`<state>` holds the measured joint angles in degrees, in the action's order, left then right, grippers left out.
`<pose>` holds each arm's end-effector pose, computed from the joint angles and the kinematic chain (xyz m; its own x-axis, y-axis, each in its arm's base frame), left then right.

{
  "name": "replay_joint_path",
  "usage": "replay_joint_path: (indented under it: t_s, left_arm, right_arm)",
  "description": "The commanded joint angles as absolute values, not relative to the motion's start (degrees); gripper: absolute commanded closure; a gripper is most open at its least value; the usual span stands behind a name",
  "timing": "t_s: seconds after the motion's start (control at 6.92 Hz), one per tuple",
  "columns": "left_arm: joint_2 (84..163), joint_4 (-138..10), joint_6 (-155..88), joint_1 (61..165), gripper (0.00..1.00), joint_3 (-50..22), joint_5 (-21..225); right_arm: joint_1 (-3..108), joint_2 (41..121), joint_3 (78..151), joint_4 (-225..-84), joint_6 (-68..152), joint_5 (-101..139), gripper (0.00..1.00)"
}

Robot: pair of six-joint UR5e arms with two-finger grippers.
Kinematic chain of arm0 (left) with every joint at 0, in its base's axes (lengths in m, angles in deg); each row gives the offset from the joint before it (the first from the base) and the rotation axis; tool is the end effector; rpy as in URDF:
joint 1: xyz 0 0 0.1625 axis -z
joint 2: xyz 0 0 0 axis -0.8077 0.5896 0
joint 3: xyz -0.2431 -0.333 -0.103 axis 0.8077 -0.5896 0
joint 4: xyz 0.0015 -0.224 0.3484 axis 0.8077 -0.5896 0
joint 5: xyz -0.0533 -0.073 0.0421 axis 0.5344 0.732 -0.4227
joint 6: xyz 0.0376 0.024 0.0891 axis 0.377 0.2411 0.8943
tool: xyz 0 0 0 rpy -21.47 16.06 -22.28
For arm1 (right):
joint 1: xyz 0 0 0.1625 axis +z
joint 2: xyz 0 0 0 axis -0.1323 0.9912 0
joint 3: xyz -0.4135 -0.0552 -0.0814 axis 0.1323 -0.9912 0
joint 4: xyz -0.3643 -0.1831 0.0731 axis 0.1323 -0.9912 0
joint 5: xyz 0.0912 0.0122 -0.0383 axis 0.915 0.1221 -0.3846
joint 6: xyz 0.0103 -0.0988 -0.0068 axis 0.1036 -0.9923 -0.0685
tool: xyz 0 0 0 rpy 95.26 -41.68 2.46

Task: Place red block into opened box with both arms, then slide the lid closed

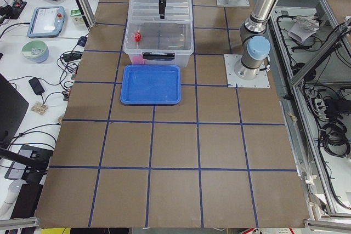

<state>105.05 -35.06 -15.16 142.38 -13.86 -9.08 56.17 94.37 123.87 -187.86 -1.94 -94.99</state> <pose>-0.1207 -0.5044 0.4788 -0.9992 0.0409 0.0034 0.0408 0.9990 -0.0183 -0.1123 -0.5266 0.3607 -0.9996 -0.0214 0.0193 -0.0216 0.9997 -0.0092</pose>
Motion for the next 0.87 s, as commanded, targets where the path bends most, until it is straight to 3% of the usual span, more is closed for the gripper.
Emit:
replay_joint_path:
  t_s: [0.0, 0.72]
  left_arm:
    - [105.2, -36.1, -15.1, 142.5, 0.0, -13.3, -9.2]
    - [104.9, -36.7, -14.9, 142.4, 0.0, -12.9, -9.2]
  right_arm:
    - [56.3, 93.7, 127.6, -192.4, -1.3, -94.8, 0.01]
    - [58.4, 94.4, 127.3, -191.0, -0.2, -93.1, 0.0]
